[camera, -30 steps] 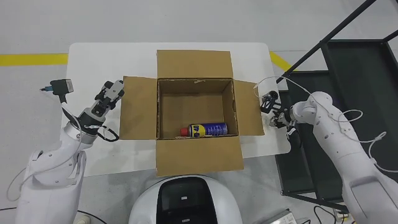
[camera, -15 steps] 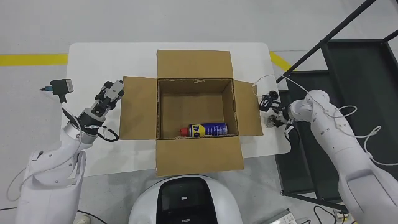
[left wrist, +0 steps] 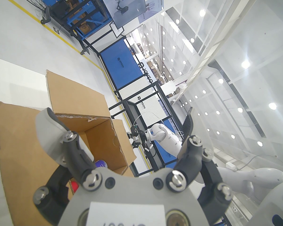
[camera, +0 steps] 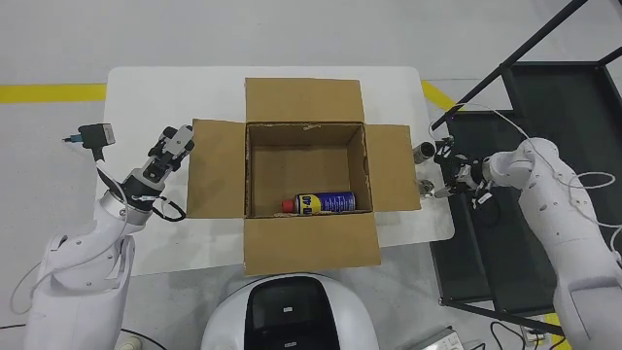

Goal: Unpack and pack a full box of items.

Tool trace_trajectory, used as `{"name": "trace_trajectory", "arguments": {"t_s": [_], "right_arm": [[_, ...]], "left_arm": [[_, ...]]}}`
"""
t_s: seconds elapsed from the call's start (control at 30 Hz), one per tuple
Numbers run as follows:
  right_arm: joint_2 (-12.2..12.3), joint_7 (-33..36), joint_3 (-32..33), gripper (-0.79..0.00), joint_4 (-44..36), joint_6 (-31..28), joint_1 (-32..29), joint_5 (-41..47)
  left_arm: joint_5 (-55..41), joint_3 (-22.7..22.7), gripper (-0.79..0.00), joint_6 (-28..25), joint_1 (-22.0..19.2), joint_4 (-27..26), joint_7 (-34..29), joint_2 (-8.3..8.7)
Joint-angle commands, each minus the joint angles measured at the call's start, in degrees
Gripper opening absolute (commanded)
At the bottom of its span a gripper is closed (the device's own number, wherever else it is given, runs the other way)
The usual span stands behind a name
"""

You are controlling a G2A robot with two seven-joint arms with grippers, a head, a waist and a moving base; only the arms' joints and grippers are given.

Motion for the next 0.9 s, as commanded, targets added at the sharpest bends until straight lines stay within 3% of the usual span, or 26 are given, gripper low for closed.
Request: {"name": "trace_trajectory", "arguments": {"t_s": [0.0,0.3,0.43,0.63,0.87], "right_arm": [[1.04,-0.49,3.31,0.0,-2.85,-0.56,-2.11,2.23],[6.4,-5.39,12.94,0.0,-25.46,-0.56,-16.68,19.41],[8.4,-6.75,13.88,0.0,-34.17,-0.56,-20.84,24.02],[10.29,-6.83,10.09,0.0,-41.94,-0.56,-20.23,24.02],[10.78,-8.38,7.29,0.0,-41.63,-0.56,-18.0,22.94]], "left_arm": [[0.0,0.0,0.0,0.0,0.0,0.0,0.01,0.0],[0.0,0.0,0.0,0.0,0.0,0.0,0.01,0.0],[0.0,0.0,0.0,0.0,0.0,0.0,0.01,0.0],[0.0,0.0,0.0,0.0,0.0,0.0,0.01,0.0],[0.0,0.0,0.0,0.0,0.0,0.0,0.01,0.0]]}}
